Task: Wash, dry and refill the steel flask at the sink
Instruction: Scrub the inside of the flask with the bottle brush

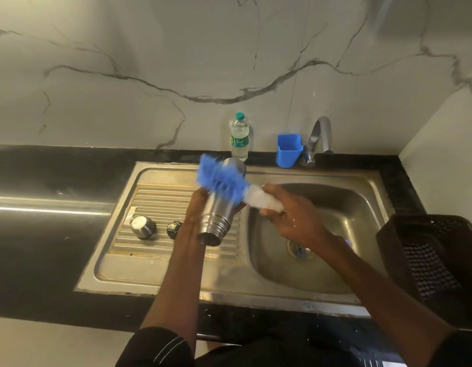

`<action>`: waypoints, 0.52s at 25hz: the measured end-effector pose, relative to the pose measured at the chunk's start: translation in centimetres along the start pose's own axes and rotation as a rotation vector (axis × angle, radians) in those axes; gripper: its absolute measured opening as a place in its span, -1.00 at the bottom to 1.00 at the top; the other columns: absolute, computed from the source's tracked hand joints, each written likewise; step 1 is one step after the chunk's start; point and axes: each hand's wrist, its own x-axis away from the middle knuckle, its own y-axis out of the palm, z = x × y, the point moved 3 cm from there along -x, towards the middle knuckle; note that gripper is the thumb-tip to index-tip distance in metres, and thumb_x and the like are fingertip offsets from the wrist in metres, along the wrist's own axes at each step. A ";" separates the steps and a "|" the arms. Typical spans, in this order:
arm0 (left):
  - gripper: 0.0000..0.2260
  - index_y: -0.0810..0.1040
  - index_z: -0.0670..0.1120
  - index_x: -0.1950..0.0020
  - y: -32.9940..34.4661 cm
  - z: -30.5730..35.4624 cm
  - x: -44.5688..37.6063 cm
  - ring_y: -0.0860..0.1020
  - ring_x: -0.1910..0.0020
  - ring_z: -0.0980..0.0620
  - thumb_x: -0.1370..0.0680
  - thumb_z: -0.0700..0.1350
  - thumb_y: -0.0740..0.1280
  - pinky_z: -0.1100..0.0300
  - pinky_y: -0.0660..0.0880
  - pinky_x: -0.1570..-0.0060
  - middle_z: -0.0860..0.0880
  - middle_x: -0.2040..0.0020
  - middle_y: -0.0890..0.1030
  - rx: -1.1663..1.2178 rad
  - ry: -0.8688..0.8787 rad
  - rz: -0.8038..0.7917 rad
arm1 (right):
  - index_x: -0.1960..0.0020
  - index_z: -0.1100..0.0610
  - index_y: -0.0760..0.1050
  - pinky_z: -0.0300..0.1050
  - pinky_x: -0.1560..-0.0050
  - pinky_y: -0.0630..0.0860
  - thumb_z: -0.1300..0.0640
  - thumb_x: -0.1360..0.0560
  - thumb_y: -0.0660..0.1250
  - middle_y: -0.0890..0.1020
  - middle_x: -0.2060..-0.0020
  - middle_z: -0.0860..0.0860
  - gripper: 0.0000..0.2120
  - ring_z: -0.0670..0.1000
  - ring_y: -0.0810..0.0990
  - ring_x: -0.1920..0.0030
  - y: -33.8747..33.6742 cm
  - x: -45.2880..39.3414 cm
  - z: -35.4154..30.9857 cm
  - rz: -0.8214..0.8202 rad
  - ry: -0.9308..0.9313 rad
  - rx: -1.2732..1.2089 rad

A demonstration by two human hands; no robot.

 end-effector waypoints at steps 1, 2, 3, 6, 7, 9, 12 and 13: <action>-0.68 0.61 -0.19 -0.22 -0.8 -1.0 0.1 0.75 0.22 0.01 -0.60 0.01 0.40 0.10 0.69 0.27 -0.08 0.17 0.76 0.082 0.008 -0.026 | -0.41 -0.09 0.40 -0.25 0.04 0.51 -0.17 -0.57 0.39 0.67 -0.18 -0.08 -0.54 -0.02 0.65 0.02 0.0 0.8 -0.6 -0.028 -0.128 -0.010; -0.81 0.57 -0.13 -0.11 -1.9 -1.1 0.7 0.72 0.34 0.10 -0.67 -0.01 0.32 0.20 0.64 0.37 0.00 0.32 0.73 0.060 0.139 0.074 | -0.42 -0.05 0.42 -0.32 0.03 0.45 -0.18 -0.58 0.37 0.67 -0.20 -0.07 -0.53 -0.03 0.64 0.00 0.1 1.5 -0.9 -0.046 -0.220 0.000; -0.86 0.55 -0.12 -0.07 -2.3 -0.8 0.8 0.71 0.36 0.11 -0.68 -0.05 0.32 0.23 0.62 0.39 0.01 0.34 0.72 0.030 0.185 0.089 | -0.43 -0.01 0.44 -0.35 0.02 0.42 -0.17 -0.59 0.37 0.67 -0.21 -0.05 -0.52 -0.03 0.64 -0.01 0.3 1.4 -0.7 -0.030 -0.264 0.012; -0.49 0.50 -0.36 -0.32 0.5 0.6 0.8 0.72 -0.02 -0.27 -0.47 -0.20 0.57 -0.10 0.70 0.00 -0.34 -0.13 0.67 -0.003 -0.052 -0.039 | -0.45 -0.03 0.39 -0.25 0.13 0.45 -0.06 -0.61 0.40 0.66 -0.17 -0.01 -0.54 -0.02 0.62 0.03 0.1 -0.8 0.9 0.026 0.115 -0.025; -0.47 0.45 -0.42 -0.38 0.1 0.9 0.4 0.67 -0.09 -0.39 -0.49 -0.24 0.52 -0.23 0.66 -0.08 -0.43 -0.20 0.60 -0.014 -0.142 -0.021 | -0.44 -0.05 0.38 -0.23 0.15 0.45 -0.06 -0.60 0.40 0.65 -0.15 -0.01 -0.55 -0.04 0.60 0.04 0.1 -0.9 1.1 0.013 0.152 -0.015; -0.68 0.54 -0.40 -0.31 -0.5 0.7 0.9 0.69 -0.06 -0.38 -0.63 -0.22 0.34 -0.22 0.66 -0.04 -0.43 -0.16 0.63 -0.177 -0.132 -0.011 | -0.42 -0.08 0.38 -0.25 0.14 0.49 -0.11 -0.58 0.41 0.66 -0.15 -0.02 -0.54 0.00 0.64 0.08 -0.3 -0.1 0.5 -0.026 0.005 0.014; -0.67 0.68 -0.05 -0.05 -2.4 -1.6 1.0 0.73 0.22 0.15 -0.77 -0.12 0.13 0.22 0.66 0.20 0.07 0.21 0.76 -0.015 0.056 0.091 | -0.42 -0.02 0.41 -0.18 0.09 0.60 -0.19 -0.58 0.35 0.68 -0.21 0.00 -0.52 0.07 0.70 0.03 -0.4 2.1 -0.1 -0.041 -0.325 0.012; -0.75 0.65 -0.04 -0.06 -2.7 -1.4 0.4 0.72 0.21 0.17 -0.76 -0.05 0.19 0.24 0.66 0.17 0.09 0.21 0.76 0.022 0.111 -0.006 | -0.44 -0.01 0.41 -0.10 0.05 0.63 -0.19 -0.59 0.34 0.67 -0.22 0.00 -0.51 0.07 0.70 -0.01 0.0 1.8 0.3 -0.026 -0.310 0.007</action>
